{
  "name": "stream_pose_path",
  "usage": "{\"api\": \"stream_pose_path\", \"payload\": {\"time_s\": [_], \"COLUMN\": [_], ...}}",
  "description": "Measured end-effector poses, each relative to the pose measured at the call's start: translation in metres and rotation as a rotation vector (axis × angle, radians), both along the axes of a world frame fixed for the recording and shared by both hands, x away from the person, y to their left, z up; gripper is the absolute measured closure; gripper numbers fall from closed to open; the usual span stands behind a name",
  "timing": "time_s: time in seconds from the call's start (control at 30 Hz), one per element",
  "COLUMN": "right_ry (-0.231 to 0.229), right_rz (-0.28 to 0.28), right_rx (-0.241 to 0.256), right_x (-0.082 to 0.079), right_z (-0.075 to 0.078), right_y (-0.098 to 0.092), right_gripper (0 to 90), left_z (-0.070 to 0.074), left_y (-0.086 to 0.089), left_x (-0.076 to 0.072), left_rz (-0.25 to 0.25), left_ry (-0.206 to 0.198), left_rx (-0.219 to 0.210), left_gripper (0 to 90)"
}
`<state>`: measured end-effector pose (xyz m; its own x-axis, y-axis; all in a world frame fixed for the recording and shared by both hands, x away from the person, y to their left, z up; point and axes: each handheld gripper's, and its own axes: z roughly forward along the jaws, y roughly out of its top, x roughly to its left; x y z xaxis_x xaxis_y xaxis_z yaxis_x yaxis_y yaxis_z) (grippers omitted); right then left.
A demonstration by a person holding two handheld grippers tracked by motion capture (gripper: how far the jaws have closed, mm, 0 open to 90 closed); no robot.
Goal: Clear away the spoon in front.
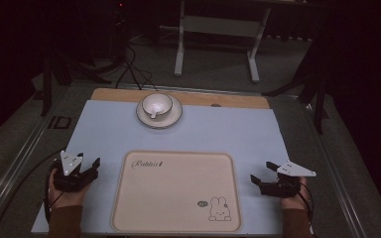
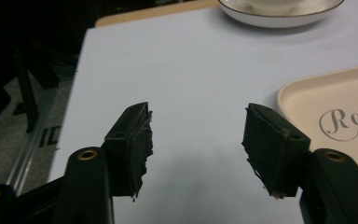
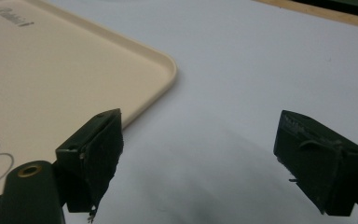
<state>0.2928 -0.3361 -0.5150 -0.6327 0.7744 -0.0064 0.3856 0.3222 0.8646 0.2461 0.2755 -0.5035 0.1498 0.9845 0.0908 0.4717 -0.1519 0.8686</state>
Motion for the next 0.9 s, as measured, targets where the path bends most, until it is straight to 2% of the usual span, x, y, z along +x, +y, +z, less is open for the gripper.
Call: {"api": "stream_pose_path", "payload": {"time_s": [0.03, 0.1, 0.2, 0.27, 0.47, 0.67, 0.9], "right_ry": [-0.008, -0.013, -0.024, -0.025, -0.03, -0.031, -0.044], "right_rz": [0.003, 0.003, 0.008, 0.006, 0.008, 0.001, -0.009], "right_rx": [0.001, 0.0, 0.003, 0.002, -0.006, -0.011, -0.004], "right_x": [-0.001, -0.001, -0.002, -0.002, -0.002, -0.002, -0.004], "right_z": [0.001, 0.001, 0.002, 0.002, 0.001, 0.0, 0.002], "right_y": [0.001, 0.001, 0.001, 0.001, 0.002, 0.002, 0.001], "right_gripper": [15.4, 15.5, 15.5, 15.5, 15.5, 15.5, 15.5], "left_z": [0.002, 0.002, 0.001, 0.001, 0.003, 0.011, 0.018], "left_y": [0.003, 0.004, 0.002, 0.002, -0.002, -0.009, -0.02], "left_x": [0.0, 0.001, 0.003, 0.004, 0.007, 0.007, 0.013], "left_rz": [-0.007, -0.012, -0.028, -0.03, -0.054, -0.049, -0.094], "left_ry": [0.005, 0.008, 0.031, 0.032, 0.045, 0.042, 0.041], "left_rx": [-0.039, -0.055, -0.058, -0.06, -0.102, -0.08, -0.072], "left_gripper": [43.8, 44.7, 46.0, 46.0, 45.7, 42.9, 43.3]}}
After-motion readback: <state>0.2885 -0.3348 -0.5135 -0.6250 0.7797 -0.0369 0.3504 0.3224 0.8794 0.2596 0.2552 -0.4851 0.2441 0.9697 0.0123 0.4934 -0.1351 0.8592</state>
